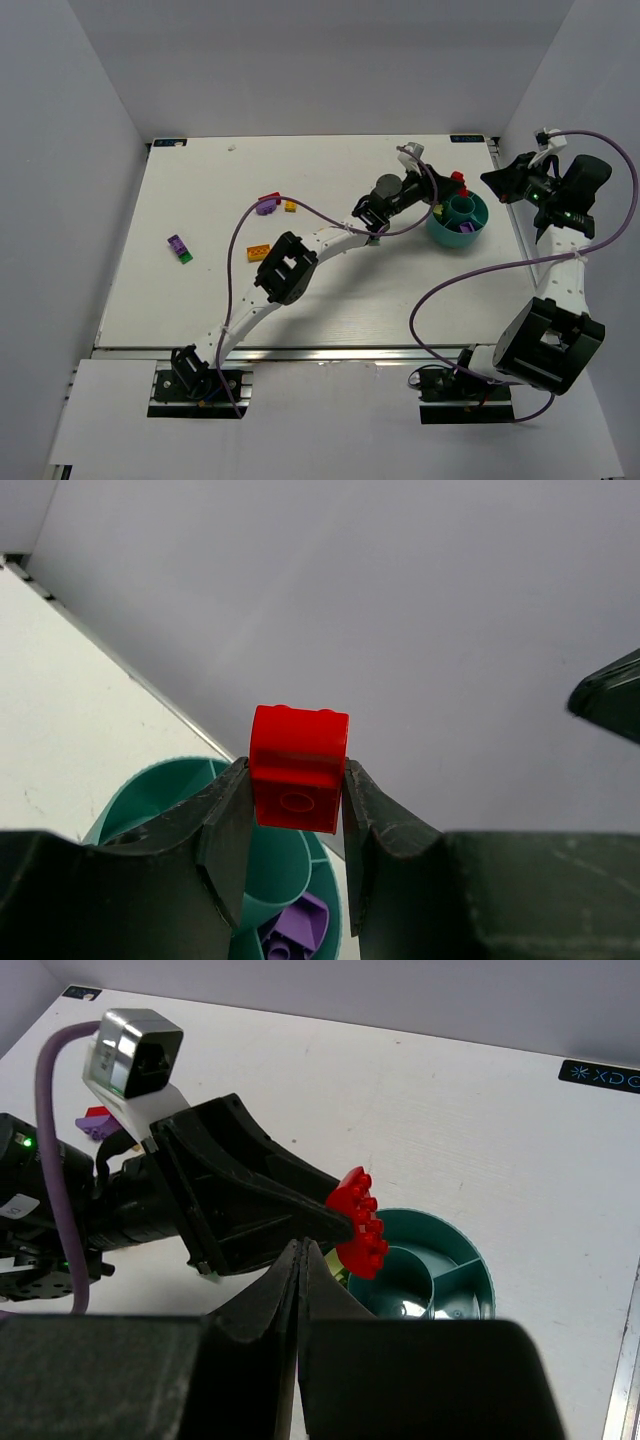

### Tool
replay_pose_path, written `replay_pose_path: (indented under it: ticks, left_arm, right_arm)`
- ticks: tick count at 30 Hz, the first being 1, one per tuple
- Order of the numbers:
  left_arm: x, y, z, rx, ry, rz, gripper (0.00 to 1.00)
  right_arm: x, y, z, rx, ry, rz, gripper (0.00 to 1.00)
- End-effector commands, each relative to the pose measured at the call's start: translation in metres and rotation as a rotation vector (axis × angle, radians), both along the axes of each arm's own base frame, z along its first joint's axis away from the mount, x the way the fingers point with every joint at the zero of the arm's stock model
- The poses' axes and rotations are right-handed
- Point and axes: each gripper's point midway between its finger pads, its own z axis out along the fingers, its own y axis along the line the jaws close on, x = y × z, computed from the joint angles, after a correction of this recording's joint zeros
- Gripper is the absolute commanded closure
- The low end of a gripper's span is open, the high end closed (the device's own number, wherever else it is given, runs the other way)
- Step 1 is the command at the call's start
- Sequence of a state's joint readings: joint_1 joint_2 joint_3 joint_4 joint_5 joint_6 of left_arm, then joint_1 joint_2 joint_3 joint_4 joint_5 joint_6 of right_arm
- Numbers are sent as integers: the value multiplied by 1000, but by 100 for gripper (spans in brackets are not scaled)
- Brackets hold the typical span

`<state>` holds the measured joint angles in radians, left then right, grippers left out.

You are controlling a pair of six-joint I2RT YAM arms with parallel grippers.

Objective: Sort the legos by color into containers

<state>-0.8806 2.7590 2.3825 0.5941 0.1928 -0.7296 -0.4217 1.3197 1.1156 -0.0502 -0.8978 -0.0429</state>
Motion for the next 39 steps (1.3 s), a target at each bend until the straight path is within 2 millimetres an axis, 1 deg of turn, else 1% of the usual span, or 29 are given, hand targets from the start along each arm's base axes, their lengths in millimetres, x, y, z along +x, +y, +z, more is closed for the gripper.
replay_pose_path:
  ticks: [1,6,20,24,29,34,39]
  left_arm:
    - [-7,-6,14,-11,-21,-5,100]
    - [-14,-10,10,1,-14,-30,100]
    - [-20,-15,-1,33,-4,-44,100]
    - [-18,-14,0,35,-8,-32,100]
    - [-18,-13,8,21,-22,-28,100]
    - [-20,-15,2,37,-16,-36,100]
    - [-22,-15,5,36,-20,-37,100]
  right_arm:
    - [-1,-1,6,6,-18,14,100]
    - [-1,-1,4,12,-13,16,100]
    - [-2,0,1,22,-4,25,100]
    - [-3,1,1,21,-5,29,100]
    - [-3,2,-1,23,-2,32,100]
    - [-3,2,1,24,-5,33,100]
    - [-4,2,0,25,-3,34,100]
